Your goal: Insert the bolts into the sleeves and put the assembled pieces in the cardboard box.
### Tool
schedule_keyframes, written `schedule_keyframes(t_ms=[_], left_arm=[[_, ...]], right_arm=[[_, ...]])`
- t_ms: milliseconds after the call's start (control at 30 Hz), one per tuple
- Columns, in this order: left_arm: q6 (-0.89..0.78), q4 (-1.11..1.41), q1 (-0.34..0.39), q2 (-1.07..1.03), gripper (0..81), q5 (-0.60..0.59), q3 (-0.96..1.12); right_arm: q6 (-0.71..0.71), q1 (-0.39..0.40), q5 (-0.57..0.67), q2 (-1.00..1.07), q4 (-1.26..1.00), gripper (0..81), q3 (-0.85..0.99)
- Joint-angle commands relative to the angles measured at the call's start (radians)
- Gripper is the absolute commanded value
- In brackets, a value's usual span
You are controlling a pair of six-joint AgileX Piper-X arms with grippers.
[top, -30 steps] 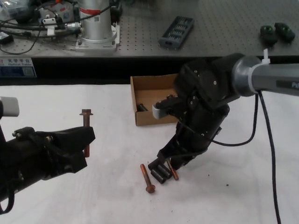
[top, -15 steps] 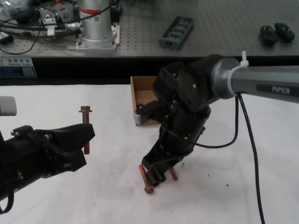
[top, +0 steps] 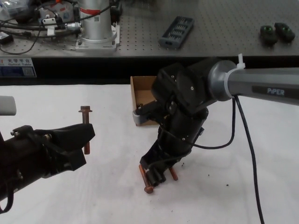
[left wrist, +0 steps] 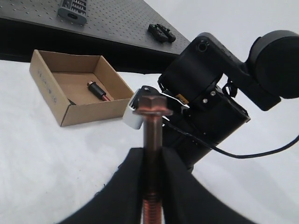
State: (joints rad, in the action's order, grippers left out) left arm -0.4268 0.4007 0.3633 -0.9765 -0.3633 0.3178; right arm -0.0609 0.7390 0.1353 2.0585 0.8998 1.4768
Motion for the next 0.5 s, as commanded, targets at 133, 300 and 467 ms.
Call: schedule_keyframes(t_ms=[133,300,467], left_arm=[[-0.009,0.021,-0.002,0.028,0.6,0.001,0.005],[-0.009,0.021,-0.002,0.028,0.6,0.001,0.005],[-0.011,0.021,-0.002,0.028,0.6,0.001,0.005]], right_arm=[[0.02,0.043,0.012,0.017,0.025,22.6,0.005],[0.023,0.072,0.009,0.017,0.025,22.6,0.005],[0.043,0.073,0.005,0.02,0.025,22.6,0.005]])
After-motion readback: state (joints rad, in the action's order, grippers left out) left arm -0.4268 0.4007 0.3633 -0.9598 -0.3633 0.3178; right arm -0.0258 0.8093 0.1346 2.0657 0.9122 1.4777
